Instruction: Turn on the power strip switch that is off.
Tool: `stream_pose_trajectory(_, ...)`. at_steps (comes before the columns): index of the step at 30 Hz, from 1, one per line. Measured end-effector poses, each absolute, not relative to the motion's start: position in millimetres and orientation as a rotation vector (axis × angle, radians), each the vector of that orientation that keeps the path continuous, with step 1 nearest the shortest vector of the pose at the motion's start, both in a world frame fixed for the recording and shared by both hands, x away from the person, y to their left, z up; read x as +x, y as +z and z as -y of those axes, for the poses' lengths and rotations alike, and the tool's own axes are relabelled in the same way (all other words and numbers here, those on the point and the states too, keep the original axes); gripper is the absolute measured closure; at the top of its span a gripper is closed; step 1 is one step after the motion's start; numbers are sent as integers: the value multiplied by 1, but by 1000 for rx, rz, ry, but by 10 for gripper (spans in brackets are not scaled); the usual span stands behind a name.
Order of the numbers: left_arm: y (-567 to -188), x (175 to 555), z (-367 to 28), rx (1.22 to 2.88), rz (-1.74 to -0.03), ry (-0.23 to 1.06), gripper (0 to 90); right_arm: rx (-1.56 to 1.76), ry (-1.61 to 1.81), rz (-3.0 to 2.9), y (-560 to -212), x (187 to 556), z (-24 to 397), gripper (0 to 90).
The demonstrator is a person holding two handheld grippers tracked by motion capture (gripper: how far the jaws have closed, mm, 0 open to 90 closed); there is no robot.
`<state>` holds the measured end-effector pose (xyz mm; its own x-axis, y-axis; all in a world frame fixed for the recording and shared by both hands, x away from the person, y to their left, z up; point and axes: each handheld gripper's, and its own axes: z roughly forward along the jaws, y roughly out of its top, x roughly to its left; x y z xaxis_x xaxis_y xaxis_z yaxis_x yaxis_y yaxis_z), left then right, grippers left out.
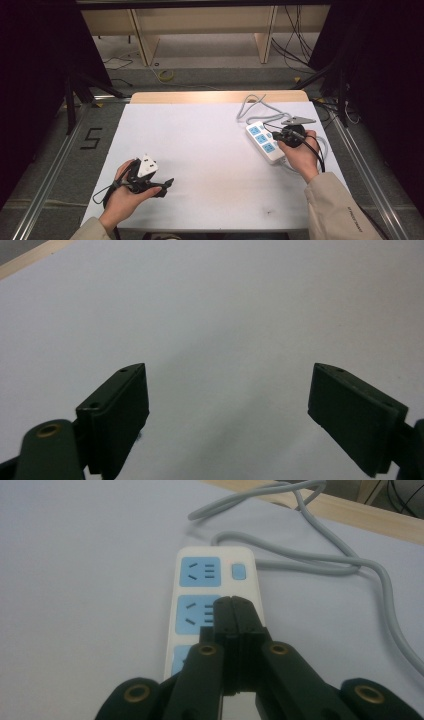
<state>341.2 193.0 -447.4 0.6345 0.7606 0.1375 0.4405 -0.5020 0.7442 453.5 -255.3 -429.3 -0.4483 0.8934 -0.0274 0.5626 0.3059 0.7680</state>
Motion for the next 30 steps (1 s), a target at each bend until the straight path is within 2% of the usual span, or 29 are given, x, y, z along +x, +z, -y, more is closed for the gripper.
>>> stream_pose_trajectory(30,-448,342,-193,2164,-938,589,161,1324,944,-2136,-434,475,253,900)
